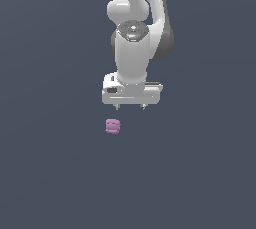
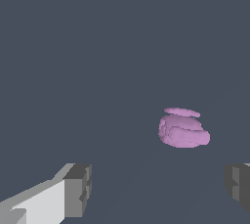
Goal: Pick up the object and move it to a goal position.
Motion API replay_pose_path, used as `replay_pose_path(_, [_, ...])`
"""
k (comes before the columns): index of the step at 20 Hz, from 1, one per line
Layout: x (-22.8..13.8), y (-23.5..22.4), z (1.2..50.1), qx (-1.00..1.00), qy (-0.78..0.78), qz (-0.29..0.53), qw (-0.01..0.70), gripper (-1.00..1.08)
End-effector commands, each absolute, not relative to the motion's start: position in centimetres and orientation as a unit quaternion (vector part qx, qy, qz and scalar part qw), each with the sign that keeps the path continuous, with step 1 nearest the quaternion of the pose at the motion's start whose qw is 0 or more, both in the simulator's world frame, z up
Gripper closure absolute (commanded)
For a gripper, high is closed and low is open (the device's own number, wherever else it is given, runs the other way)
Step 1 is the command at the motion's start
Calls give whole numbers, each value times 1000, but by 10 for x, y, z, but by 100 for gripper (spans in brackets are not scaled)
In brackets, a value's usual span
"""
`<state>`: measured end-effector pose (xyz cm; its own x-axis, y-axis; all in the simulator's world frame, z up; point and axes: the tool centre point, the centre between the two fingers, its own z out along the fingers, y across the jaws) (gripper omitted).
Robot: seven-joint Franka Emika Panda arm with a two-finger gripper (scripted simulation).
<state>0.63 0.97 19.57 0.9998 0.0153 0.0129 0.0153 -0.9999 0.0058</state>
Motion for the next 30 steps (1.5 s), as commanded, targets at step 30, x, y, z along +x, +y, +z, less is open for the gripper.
replay_pose_path(30, [13, 18, 195, 990, 137, 21, 12, -92])
